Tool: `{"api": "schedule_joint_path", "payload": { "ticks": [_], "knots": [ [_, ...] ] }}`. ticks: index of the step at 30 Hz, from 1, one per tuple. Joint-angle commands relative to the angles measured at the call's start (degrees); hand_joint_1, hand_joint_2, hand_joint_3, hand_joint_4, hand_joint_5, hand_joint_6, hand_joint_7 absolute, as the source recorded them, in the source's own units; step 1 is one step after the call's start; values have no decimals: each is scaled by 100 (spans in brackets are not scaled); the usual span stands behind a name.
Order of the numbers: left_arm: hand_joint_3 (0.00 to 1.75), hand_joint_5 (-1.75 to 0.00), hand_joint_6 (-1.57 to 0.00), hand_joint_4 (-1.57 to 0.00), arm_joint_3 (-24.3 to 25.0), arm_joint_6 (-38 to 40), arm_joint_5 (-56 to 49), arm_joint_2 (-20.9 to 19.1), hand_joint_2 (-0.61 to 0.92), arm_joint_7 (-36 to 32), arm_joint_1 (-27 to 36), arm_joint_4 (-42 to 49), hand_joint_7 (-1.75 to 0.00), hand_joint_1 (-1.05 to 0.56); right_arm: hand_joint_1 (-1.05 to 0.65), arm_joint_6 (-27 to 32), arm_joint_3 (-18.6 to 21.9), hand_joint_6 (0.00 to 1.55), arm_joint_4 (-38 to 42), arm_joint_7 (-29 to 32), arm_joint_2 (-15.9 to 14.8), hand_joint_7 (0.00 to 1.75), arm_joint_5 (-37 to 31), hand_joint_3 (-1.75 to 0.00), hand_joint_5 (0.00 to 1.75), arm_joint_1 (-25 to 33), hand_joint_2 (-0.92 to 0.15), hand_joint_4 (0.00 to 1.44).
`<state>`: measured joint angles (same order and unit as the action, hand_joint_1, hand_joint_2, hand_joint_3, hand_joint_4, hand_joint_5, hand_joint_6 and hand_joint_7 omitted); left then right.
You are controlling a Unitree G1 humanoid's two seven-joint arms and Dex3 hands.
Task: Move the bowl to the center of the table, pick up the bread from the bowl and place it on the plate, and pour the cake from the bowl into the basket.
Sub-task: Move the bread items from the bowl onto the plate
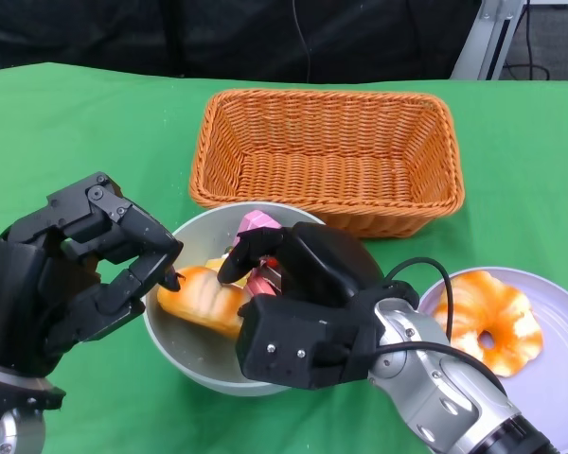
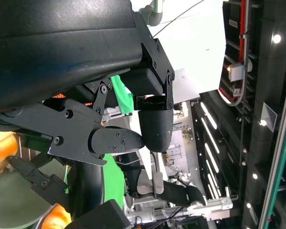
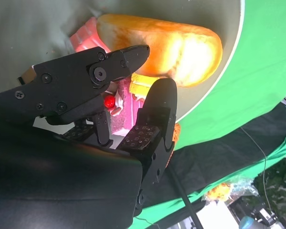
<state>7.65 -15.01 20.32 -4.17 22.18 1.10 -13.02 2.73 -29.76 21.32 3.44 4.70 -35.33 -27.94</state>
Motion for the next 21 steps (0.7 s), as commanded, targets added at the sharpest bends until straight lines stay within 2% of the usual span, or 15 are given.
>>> {"api": "schedule_joint_path", "payload": {
  "ticks": [1,3,6,10,12,13,15,16,18,21],
  "knots": [
    [31,-163,-76,-74,48,-72,27,-100,92,18,-1,38,-123,-21,-15,169,118,80,-207,-58,-57,56,59,-8,133,43,-92,73],
    [32,-162,-76,-74,47,-92,12,-101,92,16,-7,50,-123,-21,-15,274,127,81,-258,-70,-83,56,57,-8,145,37,-92,68],
    [33,-161,-76,-74,39,-117,0,-93,92,17,-11,65,-122,-19,-13,326,146,68,-218,59,-107,92,28,-5,165,11,-92,63],
    [34,-161,-76,-74,37,-120,3,-95,92,13,-12,71,-122,-19,-14,538,248,62,-230,39,-48,102,93,-7,171,-18,-92,60],
    [33,-160,-76,-75,35,-141,-9,-95,92,13,-12,78,-122,-19,-13,651,297,57,-234,48,-8,113,100,-7,174,-37,-92,57],
    [33,-160,-76,-75,31,-129,4,-95,92,16,-10,75,-122,-19,-13,717,325,56,-211,83,9,115,87,-7,174,-69,-92,57],
    [33,-159,-77,-76,26,-128,16,-99,92,27,-10,78,-122,-19,-17,822,356,62,-174,130,28,97,74,-9,153,-120,-92,64],
    [33,-159,-77,-76,23,-151,9,-102,92,40,-14,91,-122,-18,-17,892,378,63,-158,138,35,93,76,-10,151,-159,-92,65],
    [34,-159,-77,-76,19,-188,-15,-106,92,48,-18,109,-122,-18,-19,1016,405,63,-140,123,43,93,92,-13,160,-220,-92,63],
    [36,-160,-77,-76,8,-212,-75,-93,91,-1,-1,90,-123,-17,-19,1190,483,62,-77,159,103,96,134,-15,166,-300,-92,59]
  ]
}}
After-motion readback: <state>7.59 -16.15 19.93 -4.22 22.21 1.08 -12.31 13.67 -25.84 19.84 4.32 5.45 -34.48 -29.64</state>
